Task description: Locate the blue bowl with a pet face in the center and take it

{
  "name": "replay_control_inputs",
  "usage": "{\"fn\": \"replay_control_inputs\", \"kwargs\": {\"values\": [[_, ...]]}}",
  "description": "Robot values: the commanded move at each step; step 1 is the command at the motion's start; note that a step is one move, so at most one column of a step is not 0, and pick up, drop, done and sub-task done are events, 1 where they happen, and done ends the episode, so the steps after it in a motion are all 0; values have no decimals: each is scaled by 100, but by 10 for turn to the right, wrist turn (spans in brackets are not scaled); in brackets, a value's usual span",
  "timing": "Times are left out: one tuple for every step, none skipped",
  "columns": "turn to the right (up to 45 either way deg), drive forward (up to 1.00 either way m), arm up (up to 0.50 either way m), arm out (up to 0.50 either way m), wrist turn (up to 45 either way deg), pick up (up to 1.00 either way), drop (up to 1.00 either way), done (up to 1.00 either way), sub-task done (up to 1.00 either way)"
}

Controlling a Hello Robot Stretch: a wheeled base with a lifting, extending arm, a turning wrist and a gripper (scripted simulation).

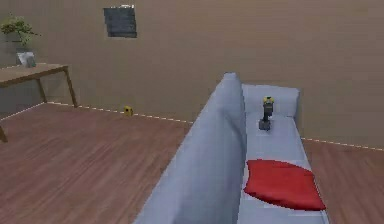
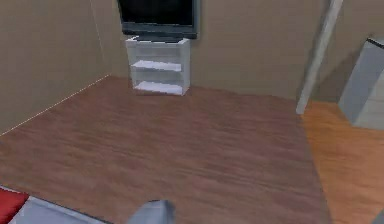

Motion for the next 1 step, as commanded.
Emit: {"fn": "replay_control_inputs", "kwargs": {"values": [[450,0,0,0,0,0,0,0,0]]}}
